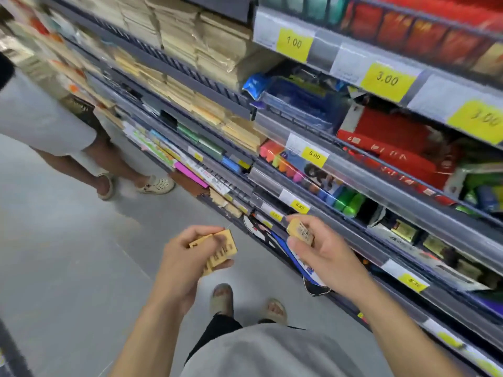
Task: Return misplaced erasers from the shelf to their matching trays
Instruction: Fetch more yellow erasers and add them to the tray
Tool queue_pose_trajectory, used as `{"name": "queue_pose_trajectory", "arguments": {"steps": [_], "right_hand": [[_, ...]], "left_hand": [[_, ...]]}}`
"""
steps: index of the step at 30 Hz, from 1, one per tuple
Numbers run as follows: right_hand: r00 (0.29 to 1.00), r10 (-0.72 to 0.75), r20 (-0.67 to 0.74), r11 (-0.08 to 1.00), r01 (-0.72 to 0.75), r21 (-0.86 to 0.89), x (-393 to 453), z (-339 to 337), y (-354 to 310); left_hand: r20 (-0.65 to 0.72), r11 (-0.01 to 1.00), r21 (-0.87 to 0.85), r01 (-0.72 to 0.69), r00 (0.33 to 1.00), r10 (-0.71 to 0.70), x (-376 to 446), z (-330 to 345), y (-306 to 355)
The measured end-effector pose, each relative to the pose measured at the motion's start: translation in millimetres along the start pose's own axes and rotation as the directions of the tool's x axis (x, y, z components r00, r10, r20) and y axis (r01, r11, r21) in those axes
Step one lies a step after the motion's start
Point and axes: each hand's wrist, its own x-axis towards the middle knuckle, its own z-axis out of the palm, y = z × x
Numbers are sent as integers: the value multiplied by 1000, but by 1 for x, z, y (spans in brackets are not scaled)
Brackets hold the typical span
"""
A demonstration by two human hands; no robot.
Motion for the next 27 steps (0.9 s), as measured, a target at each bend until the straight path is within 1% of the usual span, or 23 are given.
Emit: {"name": "queue_pose_trajectory", "arguments": {"steps": [3, 6, 10, 14, 16, 17, 19, 21, 23, 25, 27], "right_hand": [[992, -26, -126, 996, 36, 82, 8, -5, -24], [958, -59, -280, 990, 91, 104, 12, -12, -50], [889, -76, -452, 981, 148, 127, 11, -25, -88], [800, -177, -573, 980, 194, -32, 2, -47, -125], [759, -221, -613, 972, 221, -76, -5, -60, -143], [735, -231, -637, 962, 271, -37, -9, -67, -151], [705, -217, -675, 906, 403, 129, -15, -82, -164], [713, -203, -671, 858, 459, 229, -24, -98, -175], [741, -194, -642, 855, 448, 259, -35, -112, -182], [760, -199, -619, 875, 422, 236, -45, -122, -189], [764, -216, -608, 906, 389, 166, -53, -129, -195]], "left_hand": [[154, 996, 45, -77, 986, 69, 34, 21, 45], [310, 985, 43, -164, 940, 143, 60, 44, 93], [504, 959, 28, -281, 833, 229, 76, 82, 152], [638, 935, -30, -352, 714, 289, 74, 118, 197], [694, 928, -64, -368, 652, 307, 68, 135, 214], [718, 926, -86, -369, 621, 314, 64, 142, 221], [756, 916, -126, -381, 561, 337, 57, 159, 233], [775, 901, -153, -406, 516, 364, 50, 176, 240], [786, 889, -189, -417, 479, 392, 45, 191, 246], [797, 874, -212, -437, 440, 413, 40, 202, 251], [802, 866, -222, -448, 421, 424, 37, 209, 255]]}}
